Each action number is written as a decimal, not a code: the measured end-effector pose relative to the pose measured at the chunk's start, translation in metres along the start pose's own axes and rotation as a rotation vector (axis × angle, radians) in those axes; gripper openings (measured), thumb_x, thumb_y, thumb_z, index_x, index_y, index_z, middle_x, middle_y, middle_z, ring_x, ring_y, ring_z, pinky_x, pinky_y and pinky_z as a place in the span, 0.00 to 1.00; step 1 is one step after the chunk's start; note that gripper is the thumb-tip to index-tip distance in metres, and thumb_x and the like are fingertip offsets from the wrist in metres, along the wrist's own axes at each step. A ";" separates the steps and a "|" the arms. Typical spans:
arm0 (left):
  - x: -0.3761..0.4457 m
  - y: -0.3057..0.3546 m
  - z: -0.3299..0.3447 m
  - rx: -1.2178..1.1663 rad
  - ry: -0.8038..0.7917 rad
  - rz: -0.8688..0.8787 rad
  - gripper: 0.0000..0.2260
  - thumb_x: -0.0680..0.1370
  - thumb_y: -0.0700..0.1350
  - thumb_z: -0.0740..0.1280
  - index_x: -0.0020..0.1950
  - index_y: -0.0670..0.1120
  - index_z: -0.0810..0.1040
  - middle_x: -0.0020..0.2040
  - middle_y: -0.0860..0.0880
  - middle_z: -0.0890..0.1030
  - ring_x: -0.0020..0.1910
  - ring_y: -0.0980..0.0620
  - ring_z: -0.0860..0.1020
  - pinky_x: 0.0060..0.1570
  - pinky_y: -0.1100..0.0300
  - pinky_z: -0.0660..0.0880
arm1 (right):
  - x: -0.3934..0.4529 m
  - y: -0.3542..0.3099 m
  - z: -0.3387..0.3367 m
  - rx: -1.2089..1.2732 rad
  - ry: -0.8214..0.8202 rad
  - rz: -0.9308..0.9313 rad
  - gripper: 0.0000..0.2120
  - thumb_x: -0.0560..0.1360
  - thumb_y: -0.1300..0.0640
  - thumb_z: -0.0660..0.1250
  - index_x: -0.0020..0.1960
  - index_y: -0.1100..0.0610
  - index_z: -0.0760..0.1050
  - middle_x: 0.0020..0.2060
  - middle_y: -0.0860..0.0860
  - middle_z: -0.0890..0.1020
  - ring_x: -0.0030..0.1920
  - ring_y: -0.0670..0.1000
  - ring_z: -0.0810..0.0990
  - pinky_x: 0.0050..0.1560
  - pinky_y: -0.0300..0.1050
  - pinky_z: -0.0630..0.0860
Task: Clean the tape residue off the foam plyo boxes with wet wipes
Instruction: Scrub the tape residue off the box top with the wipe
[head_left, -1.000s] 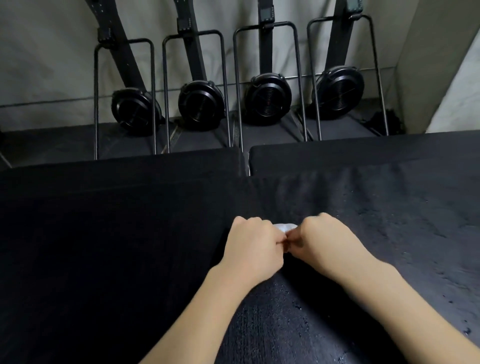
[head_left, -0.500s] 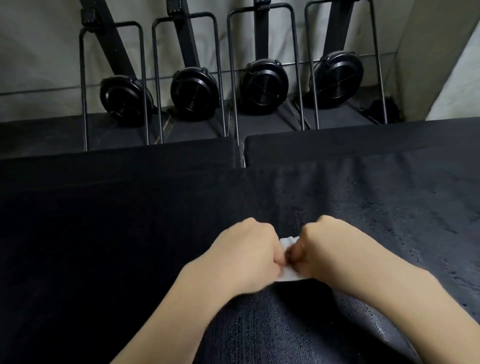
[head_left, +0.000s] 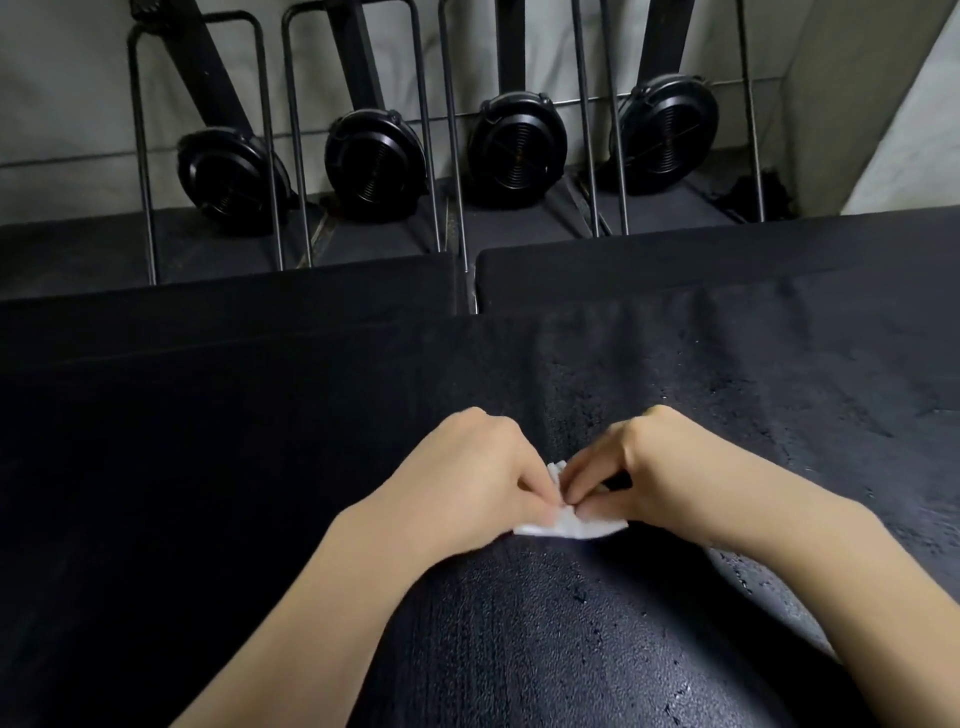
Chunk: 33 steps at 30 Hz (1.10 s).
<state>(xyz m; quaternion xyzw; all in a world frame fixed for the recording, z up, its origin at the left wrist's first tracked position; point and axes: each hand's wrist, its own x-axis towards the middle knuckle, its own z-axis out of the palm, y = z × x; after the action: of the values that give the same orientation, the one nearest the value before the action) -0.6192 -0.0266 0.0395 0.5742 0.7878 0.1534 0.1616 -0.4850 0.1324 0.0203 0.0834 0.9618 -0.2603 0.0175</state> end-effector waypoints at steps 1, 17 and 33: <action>0.002 -0.004 0.002 -0.032 0.057 -0.015 0.08 0.72 0.59 0.72 0.48 0.61 0.86 0.36 0.48 0.81 0.33 0.55 0.73 0.33 0.64 0.70 | 0.003 0.004 0.003 0.022 0.071 -0.009 0.07 0.72 0.51 0.75 0.48 0.41 0.86 0.46 0.41 0.86 0.45 0.44 0.83 0.51 0.44 0.78; 0.004 -0.007 0.002 -0.104 0.081 -0.090 0.08 0.72 0.50 0.76 0.48 0.61 0.86 0.45 0.58 0.84 0.46 0.59 0.81 0.50 0.55 0.78 | 0.003 -0.004 -0.001 0.103 0.149 0.135 0.07 0.70 0.58 0.78 0.43 0.46 0.87 0.43 0.42 0.84 0.45 0.43 0.82 0.51 0.41 0.77; 0.002 0.002 0.005 -0.100 0.028 -0.109 0.06 0.71 0.47 0.78 0.44 0.58 0.87 0.40 0.56 0.82 0.40 0.59 0.80 0.45 0.57 0.78 | 0.001 -0.017 0.004 0.096 0.087 0.185 0.10 0.67 0.56 0.77 0.34 0.41 0.83 0.40 0.48 0.85 0.41 0.50 0.84 0.45 0.48 0.81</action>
<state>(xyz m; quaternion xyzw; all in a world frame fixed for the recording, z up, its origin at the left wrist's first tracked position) -0.6163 -0.0239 0.0356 0.5193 0.8115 0.1916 0.1871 -0.4892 0.1162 0.0250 0.1835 0.9362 -0.2997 -0.0043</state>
